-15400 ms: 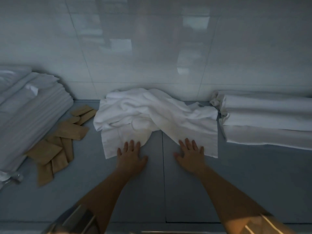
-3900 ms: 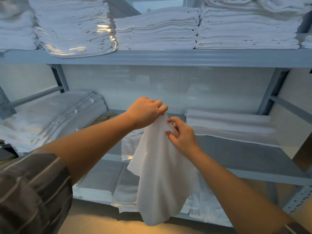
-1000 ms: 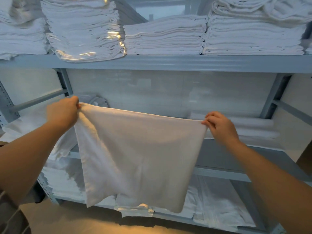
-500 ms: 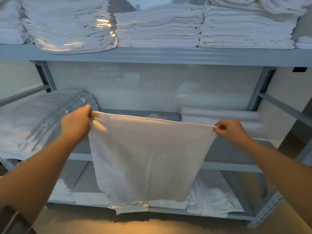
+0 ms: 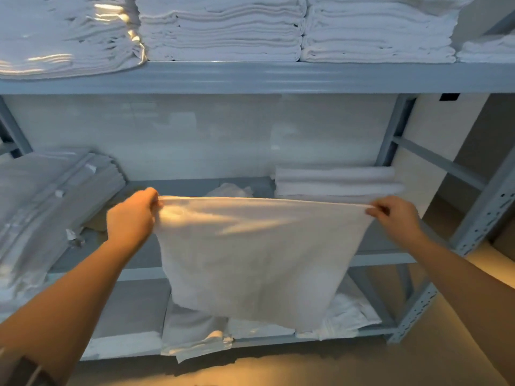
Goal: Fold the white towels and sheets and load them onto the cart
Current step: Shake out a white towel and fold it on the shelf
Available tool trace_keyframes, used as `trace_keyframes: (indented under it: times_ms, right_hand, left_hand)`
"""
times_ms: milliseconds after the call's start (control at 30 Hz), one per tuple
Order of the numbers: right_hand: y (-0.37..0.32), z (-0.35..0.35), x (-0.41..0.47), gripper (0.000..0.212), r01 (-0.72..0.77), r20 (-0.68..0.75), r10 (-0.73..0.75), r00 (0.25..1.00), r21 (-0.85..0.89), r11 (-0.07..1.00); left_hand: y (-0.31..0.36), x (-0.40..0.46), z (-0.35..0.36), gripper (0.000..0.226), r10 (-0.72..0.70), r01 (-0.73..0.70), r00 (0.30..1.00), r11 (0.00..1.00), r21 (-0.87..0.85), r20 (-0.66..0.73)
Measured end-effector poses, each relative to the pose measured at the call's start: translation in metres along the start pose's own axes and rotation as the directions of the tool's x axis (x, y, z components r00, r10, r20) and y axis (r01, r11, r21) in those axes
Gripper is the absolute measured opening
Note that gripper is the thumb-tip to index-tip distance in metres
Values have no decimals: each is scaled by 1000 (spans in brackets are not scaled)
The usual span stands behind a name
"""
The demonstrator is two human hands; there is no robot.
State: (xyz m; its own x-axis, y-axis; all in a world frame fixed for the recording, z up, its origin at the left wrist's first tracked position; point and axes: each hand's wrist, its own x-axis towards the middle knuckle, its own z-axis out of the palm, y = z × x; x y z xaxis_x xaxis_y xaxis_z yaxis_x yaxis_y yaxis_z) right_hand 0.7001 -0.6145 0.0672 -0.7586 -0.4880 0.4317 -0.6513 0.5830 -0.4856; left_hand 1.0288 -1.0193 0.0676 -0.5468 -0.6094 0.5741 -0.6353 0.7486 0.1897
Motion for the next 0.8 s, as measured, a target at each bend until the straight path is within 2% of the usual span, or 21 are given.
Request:
trace_keyframes:
  times_ms: [67,100,167,233,267,333,367,400,433,500,633,733,800]
  right_hand:
    - [9,5,-1,12,-15,137,37,990,-163,987]
    - [16,7,-1,14,-29,153,60,986,-195,980]
    - [25,8,0,14,-95,56,106,993,-175,980]
    - [32,8,4,13,-232,-63,228,972,-57,971]
    - [36,8,6,12,-320,-70,324,943,69,945]
    - [42,11,9,7,-437,0,471,882,373,818]
    - [46,13,13,3,-458,31,515,856,504,732]
    - [50,15,18,4,-463,44,549,835,594,658]
    - [58,17,24,9,-458,42,570,820,645,612]
    - [74,24,36,11,-418,3,566,825,678,605]
    - [115,44,74,10,-332,-74,514,854,683,650]
    - [150,61,121,19,-337,-43,509,859,702,627]
    - [172,75,156,26,-344,-42,497,867,669,658]
  left_hand:
    - [2,-8,22,13,70,-80,990,994,80,119]
    - [4,-10,33,16,82,-95,986,992,85,148]
    - [13,-10,50,18,32,-36,987,999,24,156]
    - [28,-4,65,12,-87,118,979,979,-166,185]
    - [37,0,73,10,-155,234,958,909,-345,241]
    - [60,7,87,9,-237,473,875,597,-648,421]
    - [71,10,94,7,-245,553,832,429,-714,497]
    - [82,15,102,7,-237,596,803,304,-743,547]
    - [91,19,110,7,-227,617,786,216,-757,575]
    - [108,28,128,8,-211,622,776,108,-775,594]
    - [139,52,173,16,-240,595,788,61,-802,567]
    - [165,78,209,17,-332,594,768,50,-803,548]
    - [179,96,236,13,-353,572,777,49,-819,521]
